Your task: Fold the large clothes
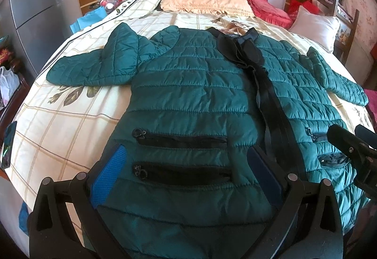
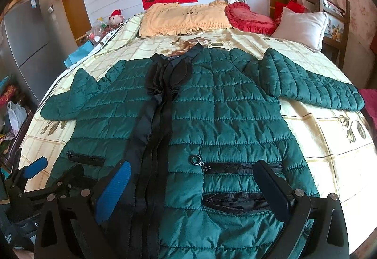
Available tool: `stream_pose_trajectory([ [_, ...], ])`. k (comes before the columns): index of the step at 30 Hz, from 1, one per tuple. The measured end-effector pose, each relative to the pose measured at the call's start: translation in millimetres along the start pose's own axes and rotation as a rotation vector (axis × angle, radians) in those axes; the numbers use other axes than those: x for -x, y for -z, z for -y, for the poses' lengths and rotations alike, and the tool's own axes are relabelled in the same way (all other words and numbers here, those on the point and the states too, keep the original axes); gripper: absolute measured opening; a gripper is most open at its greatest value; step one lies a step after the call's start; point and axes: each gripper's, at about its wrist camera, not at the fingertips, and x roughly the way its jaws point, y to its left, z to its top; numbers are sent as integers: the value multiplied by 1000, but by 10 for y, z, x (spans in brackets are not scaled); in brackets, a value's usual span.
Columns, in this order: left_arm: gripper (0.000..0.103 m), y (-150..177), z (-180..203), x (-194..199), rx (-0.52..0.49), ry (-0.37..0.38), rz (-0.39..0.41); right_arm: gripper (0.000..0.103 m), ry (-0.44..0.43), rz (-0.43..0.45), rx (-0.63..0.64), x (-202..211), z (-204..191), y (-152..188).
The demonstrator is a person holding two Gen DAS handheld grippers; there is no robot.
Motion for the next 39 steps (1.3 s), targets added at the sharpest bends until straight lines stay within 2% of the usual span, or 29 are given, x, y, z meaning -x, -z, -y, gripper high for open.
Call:
stream_pose_trajectory([
  [39,102,-13,-103,-81,16,-16,-9,103,-23,-24,-10,-141,-49,-53],
])
